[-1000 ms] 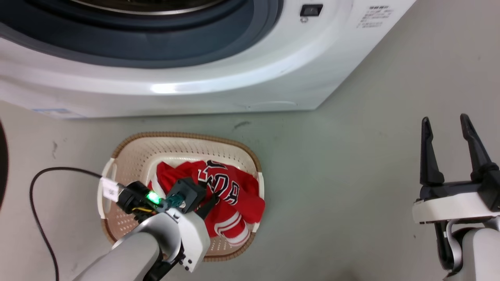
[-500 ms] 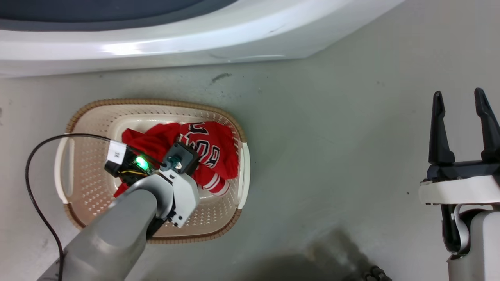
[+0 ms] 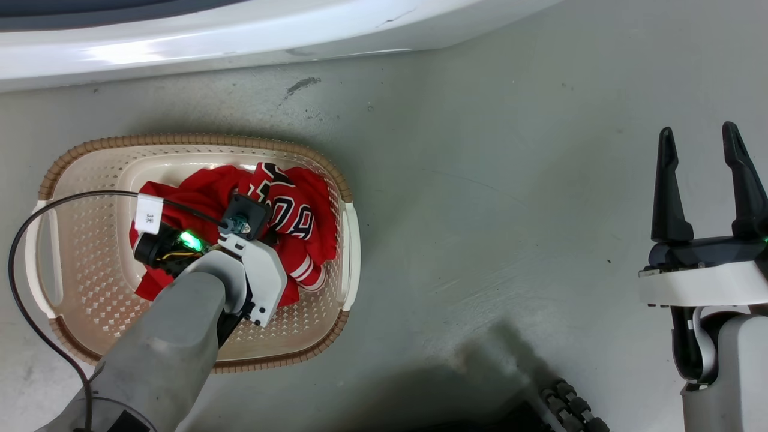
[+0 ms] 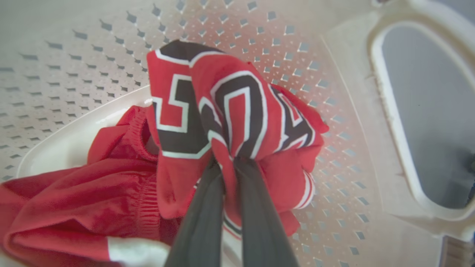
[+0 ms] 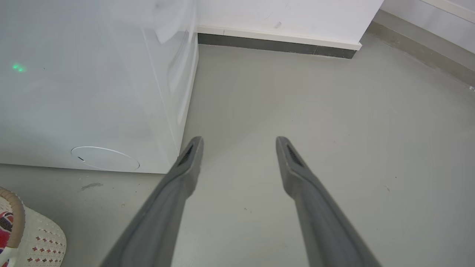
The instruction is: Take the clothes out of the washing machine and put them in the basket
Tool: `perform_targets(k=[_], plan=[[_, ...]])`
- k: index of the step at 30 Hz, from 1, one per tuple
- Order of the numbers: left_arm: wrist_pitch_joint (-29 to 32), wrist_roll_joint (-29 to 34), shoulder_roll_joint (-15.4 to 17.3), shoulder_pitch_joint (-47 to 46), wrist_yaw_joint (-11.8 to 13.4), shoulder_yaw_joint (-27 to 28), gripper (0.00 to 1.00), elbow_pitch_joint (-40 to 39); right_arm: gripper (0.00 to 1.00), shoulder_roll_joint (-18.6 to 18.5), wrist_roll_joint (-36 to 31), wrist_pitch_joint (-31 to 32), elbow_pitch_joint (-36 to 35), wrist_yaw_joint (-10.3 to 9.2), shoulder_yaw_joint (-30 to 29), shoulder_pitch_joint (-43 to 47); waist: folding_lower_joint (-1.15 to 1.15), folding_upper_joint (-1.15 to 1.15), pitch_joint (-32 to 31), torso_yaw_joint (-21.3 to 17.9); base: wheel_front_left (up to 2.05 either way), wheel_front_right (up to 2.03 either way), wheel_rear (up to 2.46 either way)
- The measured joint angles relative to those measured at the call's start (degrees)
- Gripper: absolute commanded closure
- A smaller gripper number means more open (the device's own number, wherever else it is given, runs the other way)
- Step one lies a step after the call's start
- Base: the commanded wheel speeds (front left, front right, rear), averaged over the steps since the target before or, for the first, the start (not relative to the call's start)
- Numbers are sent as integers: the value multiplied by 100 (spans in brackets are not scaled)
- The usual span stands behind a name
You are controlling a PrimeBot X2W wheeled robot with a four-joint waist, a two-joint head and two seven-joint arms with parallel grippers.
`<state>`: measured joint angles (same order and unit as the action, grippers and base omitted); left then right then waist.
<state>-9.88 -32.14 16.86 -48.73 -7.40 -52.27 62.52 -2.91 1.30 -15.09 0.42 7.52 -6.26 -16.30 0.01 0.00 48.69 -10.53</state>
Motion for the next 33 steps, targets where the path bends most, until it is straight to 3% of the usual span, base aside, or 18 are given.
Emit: perform_targets(k=[4, 5, 6, 13, 21, 28, 33], plan=[[-35, -209, -86, -61, 0, -115, 100, 229, 0, 0, 11, 0, 30, 0, 18, -18, 0, 0, 7, -15, 0, 0, 0], [-41, -281, -102, -75, -1, -112, 56, 277, 0, 0, 11, 0, 40, 0, 15, -18, 0, 0, -3, -10, 0, 0, 0], [-90, -316, -113, -88, -1, -101, 0, 350, 0, 0, 10, 0, 52, 0, 11, -23, 0, 0, -19, -2, 0, 0, 0], [-307, -410, -205, -74, -1, -368, 0, 410, 0, 1, -41, 0, 137, 0, -14, -107, 0, 0, -283, 85, 0, 0, 0], [-502, -490, -163, 130, -1, -555, 0, -176, 0, 2, -170, 0, 298, 0, -89, -87, -1, 0, -953, 213, 0, 0, 0], [-520, -192, 47, 266, 200, 191, 0, -1449, 0, 1, -376, 0, 391, 0, -237, 128, -1, 0, -1705, 418, 0, 0, 0], [-519, 237, 294, 758, 659, 1218, 0, -2729, 0, 2, -524, 0, 453, 0, -338, 348, -1, 0, -2348, 662, 0, 0, 0]])
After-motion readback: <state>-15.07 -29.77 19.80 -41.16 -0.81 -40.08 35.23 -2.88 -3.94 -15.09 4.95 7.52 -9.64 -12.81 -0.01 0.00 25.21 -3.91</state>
